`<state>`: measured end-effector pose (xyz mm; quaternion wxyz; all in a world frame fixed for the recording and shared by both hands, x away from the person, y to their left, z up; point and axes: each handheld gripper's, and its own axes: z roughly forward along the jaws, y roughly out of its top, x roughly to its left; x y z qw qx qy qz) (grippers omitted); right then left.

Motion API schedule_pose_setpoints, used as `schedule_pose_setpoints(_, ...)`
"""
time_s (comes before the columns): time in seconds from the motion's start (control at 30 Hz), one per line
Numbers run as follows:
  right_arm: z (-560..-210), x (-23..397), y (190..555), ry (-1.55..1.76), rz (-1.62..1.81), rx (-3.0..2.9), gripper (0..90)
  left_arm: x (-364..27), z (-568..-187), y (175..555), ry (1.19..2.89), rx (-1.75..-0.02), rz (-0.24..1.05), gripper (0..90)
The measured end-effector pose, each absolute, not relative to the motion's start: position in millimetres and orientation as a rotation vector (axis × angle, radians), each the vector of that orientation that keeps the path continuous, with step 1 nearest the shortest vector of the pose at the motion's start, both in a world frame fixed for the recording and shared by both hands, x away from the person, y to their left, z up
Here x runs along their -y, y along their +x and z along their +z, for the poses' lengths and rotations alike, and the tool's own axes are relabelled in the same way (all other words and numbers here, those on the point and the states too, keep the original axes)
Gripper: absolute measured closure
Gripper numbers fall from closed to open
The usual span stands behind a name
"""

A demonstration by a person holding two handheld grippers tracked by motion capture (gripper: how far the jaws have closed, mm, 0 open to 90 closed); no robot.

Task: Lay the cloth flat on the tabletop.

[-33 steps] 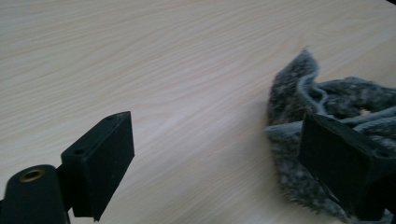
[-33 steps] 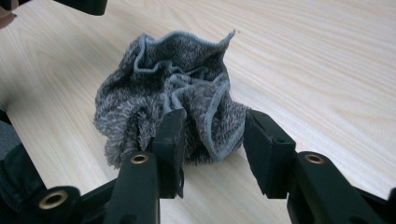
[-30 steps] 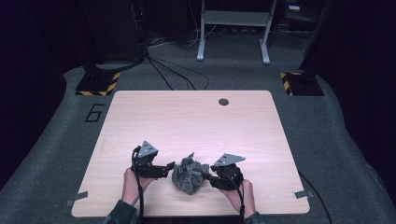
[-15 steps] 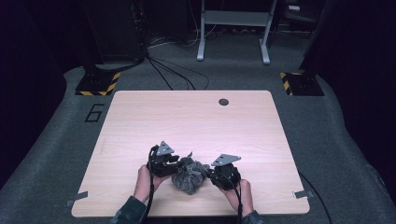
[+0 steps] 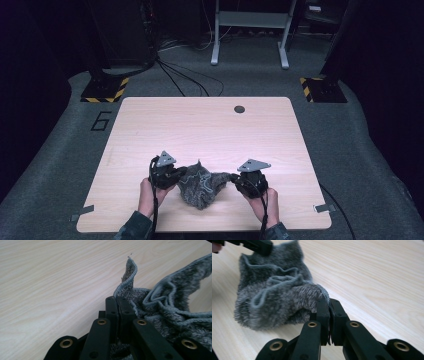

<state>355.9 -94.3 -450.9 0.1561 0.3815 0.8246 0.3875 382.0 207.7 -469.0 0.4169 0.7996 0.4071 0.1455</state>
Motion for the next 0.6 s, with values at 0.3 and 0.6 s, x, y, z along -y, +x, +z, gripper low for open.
schedule_pose_setpoints(0.3,-446.8,113.9,357.2,1.145,1.082,-2.305,87.5,-223.3,-468.2,380.0,1.956,-1.072,0.383,88.3)
schedule_pose_setpoints(0.6,-454.3,137.5,357.5,1.191,1.009,-2.283,87.3,-236.1,-479.9,374.1,1.938,-1.131,0.37,88.4)
